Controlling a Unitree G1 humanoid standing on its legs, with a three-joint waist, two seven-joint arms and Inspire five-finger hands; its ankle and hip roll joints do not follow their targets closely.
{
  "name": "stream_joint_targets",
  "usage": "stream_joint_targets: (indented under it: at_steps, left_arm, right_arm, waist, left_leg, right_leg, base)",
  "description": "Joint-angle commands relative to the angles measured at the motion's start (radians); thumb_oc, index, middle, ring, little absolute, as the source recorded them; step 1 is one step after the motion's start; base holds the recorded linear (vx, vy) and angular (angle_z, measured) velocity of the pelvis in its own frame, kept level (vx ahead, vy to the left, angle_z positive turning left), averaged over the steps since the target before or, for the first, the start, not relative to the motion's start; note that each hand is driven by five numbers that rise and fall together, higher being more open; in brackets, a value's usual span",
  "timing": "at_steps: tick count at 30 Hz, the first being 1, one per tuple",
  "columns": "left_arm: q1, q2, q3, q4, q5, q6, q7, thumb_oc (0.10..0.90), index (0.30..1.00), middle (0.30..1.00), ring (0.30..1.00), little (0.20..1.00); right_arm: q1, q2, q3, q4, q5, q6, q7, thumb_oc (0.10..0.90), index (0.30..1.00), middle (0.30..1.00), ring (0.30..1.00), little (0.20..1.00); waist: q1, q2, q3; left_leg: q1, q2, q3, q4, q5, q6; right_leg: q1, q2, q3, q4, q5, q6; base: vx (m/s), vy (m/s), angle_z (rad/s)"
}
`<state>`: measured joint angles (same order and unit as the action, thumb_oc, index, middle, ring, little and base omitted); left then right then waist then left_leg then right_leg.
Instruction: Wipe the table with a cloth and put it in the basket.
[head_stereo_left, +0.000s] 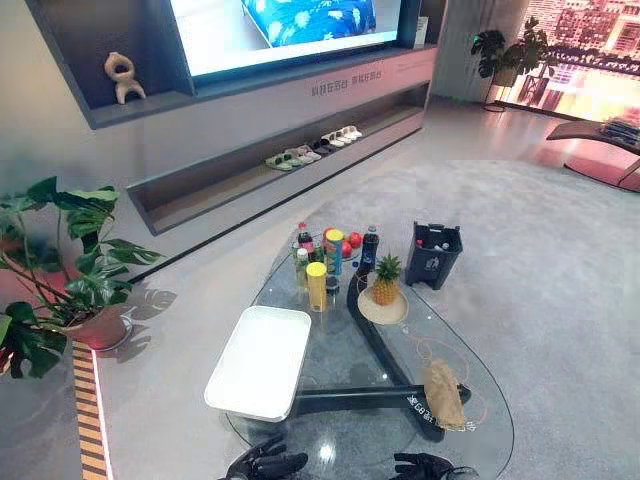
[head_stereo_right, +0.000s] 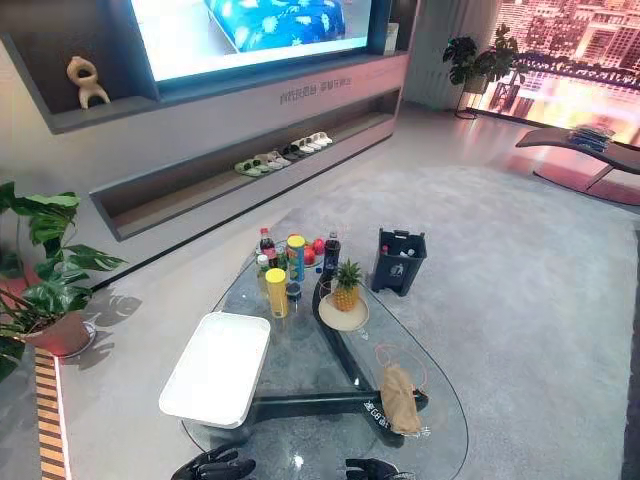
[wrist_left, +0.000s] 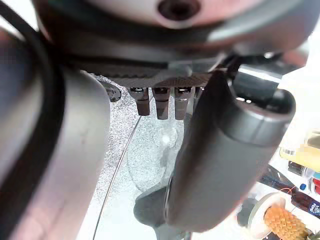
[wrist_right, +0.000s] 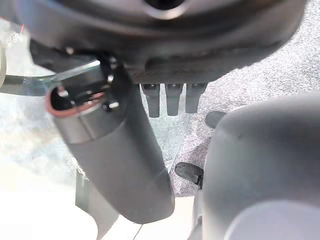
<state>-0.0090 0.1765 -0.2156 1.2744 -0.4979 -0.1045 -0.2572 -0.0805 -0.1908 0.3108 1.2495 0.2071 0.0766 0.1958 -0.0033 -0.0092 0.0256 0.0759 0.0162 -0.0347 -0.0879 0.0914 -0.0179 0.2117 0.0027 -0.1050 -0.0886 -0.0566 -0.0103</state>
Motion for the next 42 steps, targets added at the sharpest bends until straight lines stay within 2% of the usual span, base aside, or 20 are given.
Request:
stream_joint_targets:
  at_steps: [1, 4, 20, 28, 36, 42]
  left_arm:
    - [-0.072, -0.047, 0.005, 0.04, -0.029, -0.003, -0.067, 0.8, 0.9, 0.9, 0.9, 0.9]
    - [-0.071, -0.046, 0.007, 0.032, -0.06, -0.012, -0.082, 0.8, 0.9, 0.9, 0.9, 0.9]
    - [-0.065, -0.047, 0.008, 0.037, -0.029, -0.01, -0.072, 0.8, 0.9, 0.9, 0.9, 0.9]
    - [-0.059, -0.048, 0.004, 0.034, -0.028, 0.002, -0.055, 0.8, 0.9, 0.9, 0.9, 0.9]
    - [-0.031, -0.039, 0.01, 0.016, -0.031, -0.001, -0.04, 0.8, 0.9, 0.9, 0.9, 0.9]
    - [-0.045, -0.032, -0.014, -0.019, -0.065, -0.007, -0.019, 0.8, 0.9, 0.9, 0.9, 0.9]
  right_arm:
    - [-0.023, 0.012, -0.014, 0.049, 0.001, -0.013, 0.047, 0.8, 0.9, 0.9, 0.9, 0.9]
    - [-0.025, 0.01, -0.017, 0.047, -0.002, -0.01, 0.049, 0.8, 0.9, 0.9, 0.9, 0.9]
    - [-0.024, 0.014, -0.014, 0.047, -0.011, -0.018, 0.039, 0.8, 0.9, 0.9, 0.9, 0.9]
    - [-0.018, 0.009, -0.007, 0.028, -0.032, -0.07, -0.004, 0.8, 0.9, 0.9, 0.9, 0.9]
    - [0.01, 0.002, 0.008, -0.074, 0.023, -0.111, -0.007, 0.8, 0.9, 0.9, 0.9, 0.9]
    - [0.009, -0.012, 0.04, -0.245, 0.054, -0.18, -0.119, 0.8, 0.9, 0.9, 0.9, 0.9]
  waist:
    - [0.021, -0.017, 0.011]
    - [0.022, -0.015, 0.012]
    - [0.023, -0.013, 0.014]
    - [0.021, -0.013, 0.024]
    - [0.015, -0.021, 0.056]
    - [0.005, -0.026, 0.109]
  left_leg:
    - [0.058, -0.045, 0.013, 0.011, -0.12, 0.036]
    - [0.056, -0.046, 0.013, 0.011, -0.119, 0.036]
    - [0.052, -0.046, 0.012, 0.009, -0.117, 0.036]
    - [0.042, -0.049, 0.01, 0.015, -0.117, 0.036]
    - [-0.007, -0.053, 0.022, 0.048, -0.12, 0.041]
    - [-0.076, -0.059, 0.025, 0.075, -0.119, 0.052]
  right_leg:
    - [-0.078, -0.033, 0.027, 0.001, 0.073, 0.04]
    - [-0.079, -0.033, 0.028, 0.001, 0.073, 0.041]
    - [-0.084, -0.034, 0.025, 0.001, 0.074, 0.04]
    - [-0.094, -0.033, 0.029, 0.001, 0.079, 0.043]
    - [-0.137, -0.035, 0.037, 0.004, 0.094, 0.045]
    - [-0.208, -0.03, 0.051, 0.02, 0.104, 0.042]
  base:
    - [-0.06, 0.182, -0.91]
    - [0.0, 0.0, 0.0]
    - [0.0, 0.0, 0.0]
    - [0.0, 0.0, 0.0]
    - [0.01, 0.0, 0.0]
    - [-0.08, -0.014, -0.02]
